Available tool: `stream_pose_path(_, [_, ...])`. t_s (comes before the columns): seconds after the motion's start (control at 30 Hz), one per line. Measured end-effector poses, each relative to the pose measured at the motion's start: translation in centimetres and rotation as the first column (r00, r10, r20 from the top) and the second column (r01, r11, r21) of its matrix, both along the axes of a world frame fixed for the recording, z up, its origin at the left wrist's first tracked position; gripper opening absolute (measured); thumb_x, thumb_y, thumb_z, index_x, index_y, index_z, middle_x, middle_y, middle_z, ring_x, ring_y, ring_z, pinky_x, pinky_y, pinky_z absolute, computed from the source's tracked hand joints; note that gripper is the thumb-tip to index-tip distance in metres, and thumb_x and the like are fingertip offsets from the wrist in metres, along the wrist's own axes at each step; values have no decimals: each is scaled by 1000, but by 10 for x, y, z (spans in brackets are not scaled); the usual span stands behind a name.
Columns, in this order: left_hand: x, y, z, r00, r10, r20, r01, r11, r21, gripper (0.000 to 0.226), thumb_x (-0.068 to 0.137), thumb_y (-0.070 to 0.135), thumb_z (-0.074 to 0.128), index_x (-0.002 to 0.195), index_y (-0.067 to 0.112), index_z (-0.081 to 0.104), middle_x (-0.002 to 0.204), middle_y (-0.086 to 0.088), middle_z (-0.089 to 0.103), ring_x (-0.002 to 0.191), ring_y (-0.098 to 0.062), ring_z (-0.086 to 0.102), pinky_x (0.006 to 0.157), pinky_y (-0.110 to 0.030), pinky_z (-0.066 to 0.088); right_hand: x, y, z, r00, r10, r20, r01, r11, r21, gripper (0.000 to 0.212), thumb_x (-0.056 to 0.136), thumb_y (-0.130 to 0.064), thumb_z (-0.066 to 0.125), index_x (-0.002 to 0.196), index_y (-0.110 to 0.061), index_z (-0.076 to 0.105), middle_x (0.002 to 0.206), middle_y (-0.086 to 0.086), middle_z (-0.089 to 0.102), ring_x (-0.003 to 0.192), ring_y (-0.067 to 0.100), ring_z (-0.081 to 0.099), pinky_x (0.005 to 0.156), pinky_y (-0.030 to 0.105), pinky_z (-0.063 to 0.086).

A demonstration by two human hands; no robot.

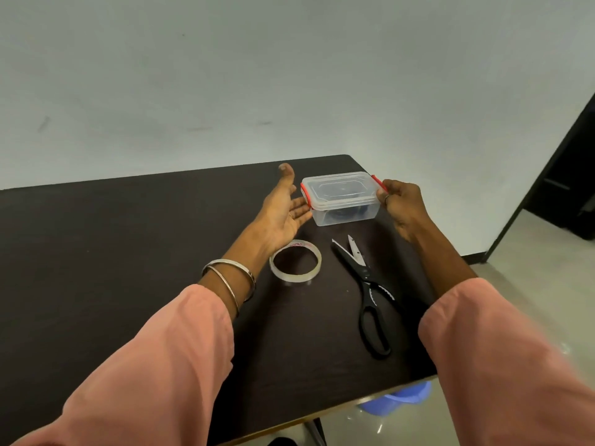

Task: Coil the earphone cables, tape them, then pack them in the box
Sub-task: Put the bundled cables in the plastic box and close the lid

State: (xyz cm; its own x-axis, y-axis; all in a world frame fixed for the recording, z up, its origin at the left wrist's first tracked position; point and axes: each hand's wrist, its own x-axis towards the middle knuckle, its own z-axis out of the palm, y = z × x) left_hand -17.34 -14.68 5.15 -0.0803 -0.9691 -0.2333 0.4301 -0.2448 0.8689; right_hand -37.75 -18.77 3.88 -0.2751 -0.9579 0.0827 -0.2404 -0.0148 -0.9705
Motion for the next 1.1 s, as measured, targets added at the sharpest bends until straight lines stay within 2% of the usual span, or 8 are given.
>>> stream_pose_path(0.13, [1, 4, 1, 991, -6, 134, 12, 999, -46, 67, 91, 51, 52, 142, 9, 39, 148, -18, 40, 133, -33, 44, 106, -40, 41, -5, 4, -6, 998, -46, 51, 44, 998, 46, 51, 92, -17, 62, 139, -5, 44, 136, 8, 54, 120, 24, 54, 107, 37, 41])
stream_pose_path(0.2, [8, 8, -3, 931, 15, 365, 23, 995, -101, 73, 89, 49, 56, 147, 11, 32, 154, -13, 33, 138, -32, 37, 112, -43, 37, -6, 11, -7, 990, -132, -55, 134, 990, 46, 54, 91, -24, 63, 139, -9, 44, 137, 10, 54, 124, 28, 52, 108, 37, 39])
stream_pose_path(0.33, [32, 25, -14, 560, -6, 829, 260, 950, -170, 86, 81, 46, 71, 150, 18, 28, 151, -7, 38, 137, -24, 39, 111, -40, 36, -5, 45, -9, 919, -194, -344, 207, 978, 0, 37, 86, -32, 68, 109, -4, 65, 114, 17, 66, 108, 35, 60, 97, 46, 48])
stream_pose_path(0.47, [51, 45, -28, 217, -107, 970, 417, 909, 7, 104, 72, 49, 77, 153, 19, 18, 153, -9, 34, 138, -28, 37, 112, -40, 34, 13, 87, -22, 767, 130, -628, 86, 949, 302, 65, 64, -71, 69, 85, -10, 66, 88, 11, 67, 87, 30, 63, 80, 44, 54])
stream_pose_path(0.53, [53, 53, -40, 129, -43, 991, 412, 911, -14, 113, 65, 54, 81, 153, 20, 19, 153, -10, 34, 139, -29, 33, 113, -45, 32, 25, 99, -30, 658, 189, -729, 116, 931, 346, 70, 56, -76, 70, 84, -12, 61, 91, 8, 64, 91, 30, 62, 79, 44, 54])
stream_pose_path(0.63, [47, 65, -52, 140, 104, 985, 338, 930, -146, 107, 65, 48, 82, 151, 19, 26, 148, -9, 42, 137, -30, 34, 111, -46, 33, 37, 107, -39, 622, 128, -772, 112, 962, 250, 52, 71, -56, 74, 90, -10, 60, 97, 11, 63, 91, 30, 61, 78, 40, 52])
stream_pose_path(0.9, [11, 83, -56, 351, 244, 904, 232, 913, -336, 100, 65, 40, 84, 147, 11, 33, 135, -11, 49, 127, -26, 45, 108, -39, 38, 22, 105, -28, 771, 48, -635, 78, 983, 169, 34, 73, -33, 81, 83, -4, 67, 81, 13, 64, 76, 29, 62, 64, 33, 46])
stream_pose_path(1.1, [-40, 80, -58, 398, 270, 877, 240, 892, -384, 99, 70, 46, 80, 146, 5, 32, 135, -10, 50, 127, -26, 45, 106, -38, 39, -16, 101, -12, 795, -105, -598, 174, 983, 59, 33, 74, -28, 80, 89, 0, 73, 78, 15, 68, 75, 31, 64, 77, 46, 56])
